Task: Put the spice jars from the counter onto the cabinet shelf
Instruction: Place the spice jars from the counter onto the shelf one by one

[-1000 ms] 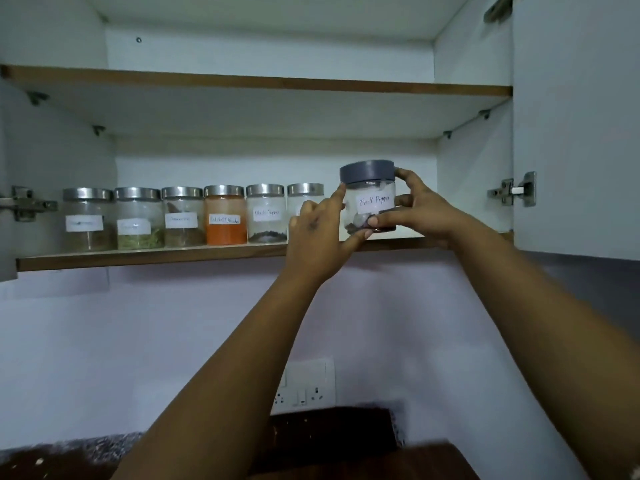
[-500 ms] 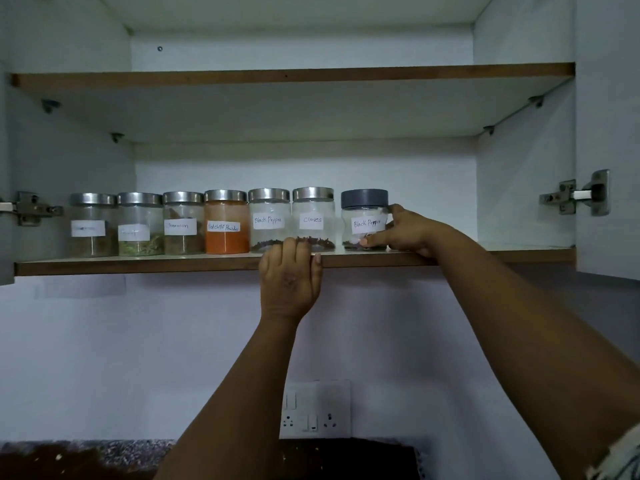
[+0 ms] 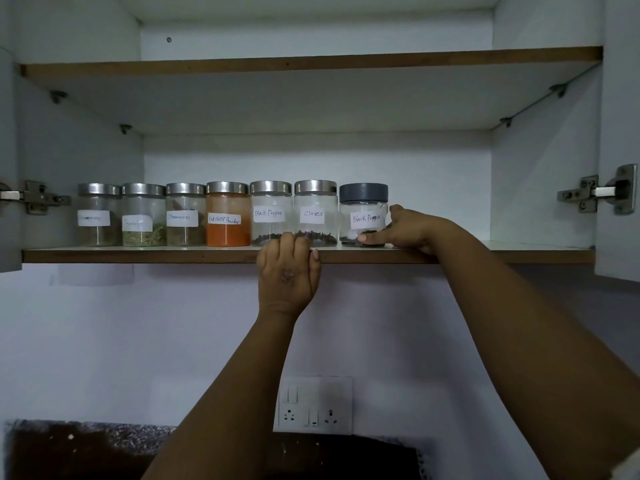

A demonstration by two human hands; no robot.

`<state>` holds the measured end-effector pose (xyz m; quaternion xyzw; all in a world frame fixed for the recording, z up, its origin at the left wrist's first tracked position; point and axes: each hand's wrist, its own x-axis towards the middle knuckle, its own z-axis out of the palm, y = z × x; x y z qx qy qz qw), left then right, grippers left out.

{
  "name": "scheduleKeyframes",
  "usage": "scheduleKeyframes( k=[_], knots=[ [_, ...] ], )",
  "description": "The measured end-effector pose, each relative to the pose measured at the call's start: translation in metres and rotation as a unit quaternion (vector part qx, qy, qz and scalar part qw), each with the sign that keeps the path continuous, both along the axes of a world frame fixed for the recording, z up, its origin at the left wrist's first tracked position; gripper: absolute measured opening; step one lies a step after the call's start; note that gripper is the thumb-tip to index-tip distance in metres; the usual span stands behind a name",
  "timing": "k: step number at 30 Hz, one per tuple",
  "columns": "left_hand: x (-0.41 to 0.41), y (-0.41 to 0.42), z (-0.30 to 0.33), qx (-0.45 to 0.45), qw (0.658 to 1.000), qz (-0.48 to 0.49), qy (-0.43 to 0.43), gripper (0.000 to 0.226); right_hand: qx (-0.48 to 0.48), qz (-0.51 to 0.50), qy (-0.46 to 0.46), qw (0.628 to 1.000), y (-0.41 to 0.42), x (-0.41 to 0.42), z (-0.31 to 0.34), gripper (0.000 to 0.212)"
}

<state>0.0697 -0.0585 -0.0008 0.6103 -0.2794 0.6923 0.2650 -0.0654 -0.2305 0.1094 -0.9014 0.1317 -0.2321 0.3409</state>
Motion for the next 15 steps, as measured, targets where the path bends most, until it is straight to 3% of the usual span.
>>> scheduleKeyframes(
  k=[6,10,15],
  knots=[
    [-0.003,0.003,0.0,0.022,1.0,0.009,0.015,0.026,-0.104,-0.071,0.017,0.992,0.007,-0.001,-0.002,0.106],
    [-0.007,0.005,-0.002,0.026,0.999,-0.002,0.031,0.027,-0.104,-0.107,0.027,0.988,0.017,-0.007,-0.01,0.105],
    [-0.009,0.018,-0.003,0.081,0.996,-0.012,0.036,0.028,-0.233,-0.234,0.038,0.943,0.033,-0.021,-0.033,0.085]
  ],
)
